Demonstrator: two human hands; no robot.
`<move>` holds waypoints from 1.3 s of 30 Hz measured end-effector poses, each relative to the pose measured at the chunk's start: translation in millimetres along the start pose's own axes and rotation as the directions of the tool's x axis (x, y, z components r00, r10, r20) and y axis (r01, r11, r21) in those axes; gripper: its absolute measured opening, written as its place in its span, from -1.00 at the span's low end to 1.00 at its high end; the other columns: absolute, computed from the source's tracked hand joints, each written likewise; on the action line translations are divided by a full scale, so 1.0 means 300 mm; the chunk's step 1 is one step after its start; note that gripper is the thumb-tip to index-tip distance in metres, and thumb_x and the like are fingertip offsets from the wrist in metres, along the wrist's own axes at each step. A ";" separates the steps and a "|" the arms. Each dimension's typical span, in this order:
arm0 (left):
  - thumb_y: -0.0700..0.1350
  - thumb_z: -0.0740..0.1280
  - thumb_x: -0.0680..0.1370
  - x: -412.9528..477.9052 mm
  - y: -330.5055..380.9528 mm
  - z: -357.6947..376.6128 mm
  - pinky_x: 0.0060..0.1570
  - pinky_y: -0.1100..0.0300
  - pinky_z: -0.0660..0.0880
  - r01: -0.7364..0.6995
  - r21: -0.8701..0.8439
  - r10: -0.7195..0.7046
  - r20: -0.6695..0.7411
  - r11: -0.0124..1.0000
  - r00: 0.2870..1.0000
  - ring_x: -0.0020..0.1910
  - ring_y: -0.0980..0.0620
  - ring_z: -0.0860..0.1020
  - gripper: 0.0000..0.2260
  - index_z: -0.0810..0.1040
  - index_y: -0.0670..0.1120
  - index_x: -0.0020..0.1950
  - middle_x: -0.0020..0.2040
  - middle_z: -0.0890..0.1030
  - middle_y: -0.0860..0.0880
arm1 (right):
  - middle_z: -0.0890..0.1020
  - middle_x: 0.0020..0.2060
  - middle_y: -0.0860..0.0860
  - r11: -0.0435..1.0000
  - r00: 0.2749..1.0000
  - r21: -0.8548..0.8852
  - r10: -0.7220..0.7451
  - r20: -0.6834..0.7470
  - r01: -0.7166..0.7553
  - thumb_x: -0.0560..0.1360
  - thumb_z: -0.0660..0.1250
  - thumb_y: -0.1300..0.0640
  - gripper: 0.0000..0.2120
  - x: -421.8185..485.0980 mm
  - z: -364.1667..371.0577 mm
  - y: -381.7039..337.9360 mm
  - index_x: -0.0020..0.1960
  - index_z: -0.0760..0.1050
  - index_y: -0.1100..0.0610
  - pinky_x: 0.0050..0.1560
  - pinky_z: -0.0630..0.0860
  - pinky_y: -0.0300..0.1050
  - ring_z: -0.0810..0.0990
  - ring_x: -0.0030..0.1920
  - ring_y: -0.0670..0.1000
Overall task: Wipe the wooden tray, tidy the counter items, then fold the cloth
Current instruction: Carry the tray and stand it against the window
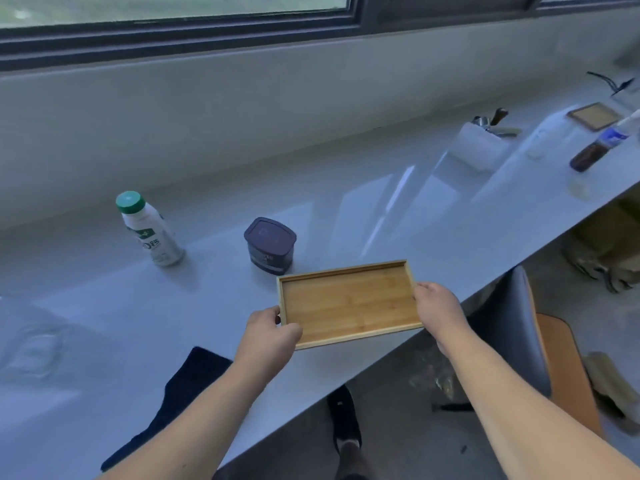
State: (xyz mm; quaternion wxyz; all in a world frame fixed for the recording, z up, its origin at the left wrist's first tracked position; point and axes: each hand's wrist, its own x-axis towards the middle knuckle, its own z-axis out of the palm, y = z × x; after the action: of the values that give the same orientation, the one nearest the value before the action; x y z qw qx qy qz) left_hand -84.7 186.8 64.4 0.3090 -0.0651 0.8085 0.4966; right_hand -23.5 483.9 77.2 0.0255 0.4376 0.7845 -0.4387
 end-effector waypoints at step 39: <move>-0.05 0.25 0.38 1.014 0.726 0.212 -0.13 0.08 0.47 0.298 -0.225 -0.372 -0.495 0.928 0.785 0.11 -0.26 0.58 -0.60 0.58 -0.09 0.18 0.28 0.46 -0.09 | 0.41 -0.33 0.07 0.951 0.913 -0.088 -0.255 0.317 0.296 0.50 0.16 0.19 -0.82 1.329 0.140 -0.670 -0.28 0.36 0.14 -0.29 0.21 -0.01 0.32 -0.31 0.10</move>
State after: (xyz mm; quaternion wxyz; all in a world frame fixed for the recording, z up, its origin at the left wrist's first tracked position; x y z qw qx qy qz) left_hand -390.4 410.3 38.9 0.1522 -0.3628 0.8018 0.4498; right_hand -426.0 672.2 16.2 0.1123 0.2475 0.8528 -0.4460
